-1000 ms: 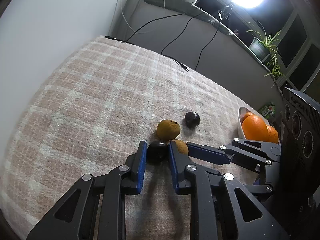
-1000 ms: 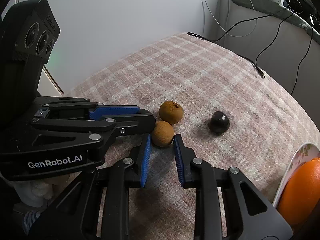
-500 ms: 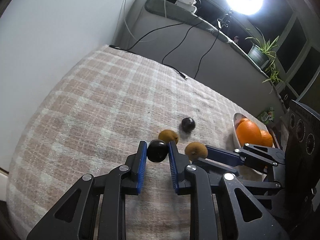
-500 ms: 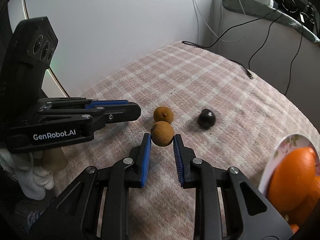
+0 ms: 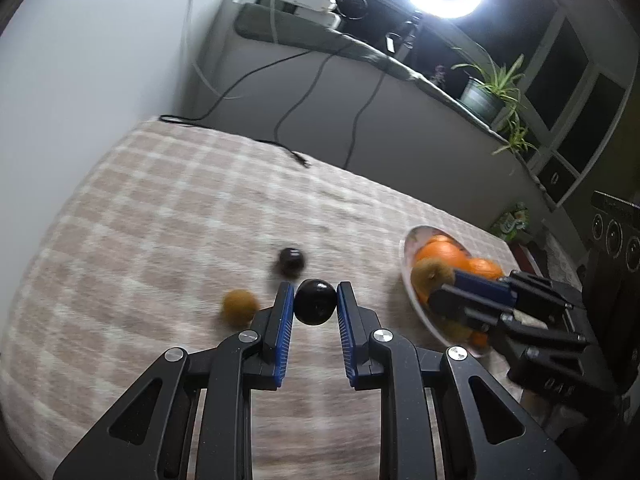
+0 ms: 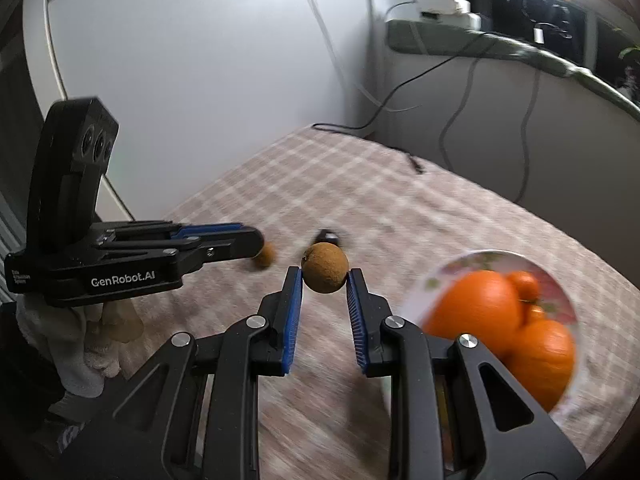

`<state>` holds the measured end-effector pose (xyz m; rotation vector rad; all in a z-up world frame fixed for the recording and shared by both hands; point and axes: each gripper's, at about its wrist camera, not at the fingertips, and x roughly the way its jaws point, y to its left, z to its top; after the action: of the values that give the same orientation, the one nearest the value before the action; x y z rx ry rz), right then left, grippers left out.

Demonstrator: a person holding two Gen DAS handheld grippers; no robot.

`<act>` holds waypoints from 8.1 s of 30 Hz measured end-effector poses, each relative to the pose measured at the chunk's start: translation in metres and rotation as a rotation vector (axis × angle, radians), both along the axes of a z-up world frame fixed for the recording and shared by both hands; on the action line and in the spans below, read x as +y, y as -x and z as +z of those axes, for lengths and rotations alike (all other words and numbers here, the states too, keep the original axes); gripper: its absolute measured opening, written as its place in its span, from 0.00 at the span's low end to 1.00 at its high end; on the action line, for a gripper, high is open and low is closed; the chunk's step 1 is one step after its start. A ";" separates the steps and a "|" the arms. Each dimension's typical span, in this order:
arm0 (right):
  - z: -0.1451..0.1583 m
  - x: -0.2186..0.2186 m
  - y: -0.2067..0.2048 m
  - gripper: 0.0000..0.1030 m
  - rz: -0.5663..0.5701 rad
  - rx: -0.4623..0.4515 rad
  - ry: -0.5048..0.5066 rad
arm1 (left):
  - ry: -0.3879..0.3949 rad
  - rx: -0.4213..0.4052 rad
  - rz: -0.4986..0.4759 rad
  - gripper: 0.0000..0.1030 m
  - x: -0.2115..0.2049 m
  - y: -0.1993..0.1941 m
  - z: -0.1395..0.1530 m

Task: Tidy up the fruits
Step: 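Carry the kiwi and plum to the plate and open both tools, then move both tools back toward the remaining dark fruit and kiwi, then grasp the dark fruit with the right tool while the left tool grasps the kiwi, then carry both fruits over the plate and open both tools to drop them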

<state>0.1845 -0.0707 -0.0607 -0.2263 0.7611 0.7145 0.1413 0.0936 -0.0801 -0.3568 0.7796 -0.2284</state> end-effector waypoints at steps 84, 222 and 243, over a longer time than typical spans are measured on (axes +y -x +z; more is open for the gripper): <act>0.005 -0.167 -0.073 0.80 -0.296 0.059 -0.091 | -0.073 -0.008 -0.223 0.42 -0.154 -0.008 0.002; 0.026 -0.103 -0.088 0.26 -0.253 0.232 -0.120 | -0.131 -0.065 -0.124 0.25 -0.112 -0.015 0.031; 0.009 -0.149 -0.104 0.26 -0.298 0.257 -0.146 | -0.166 -0.067 -0.196 0.25 -0.161 -0.032 0.034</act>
<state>0.2887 -0.2196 -0.0521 0.1132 0.9588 0.5169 0.1733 -0.0678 -0.0464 -0.1152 0.7620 -0.3548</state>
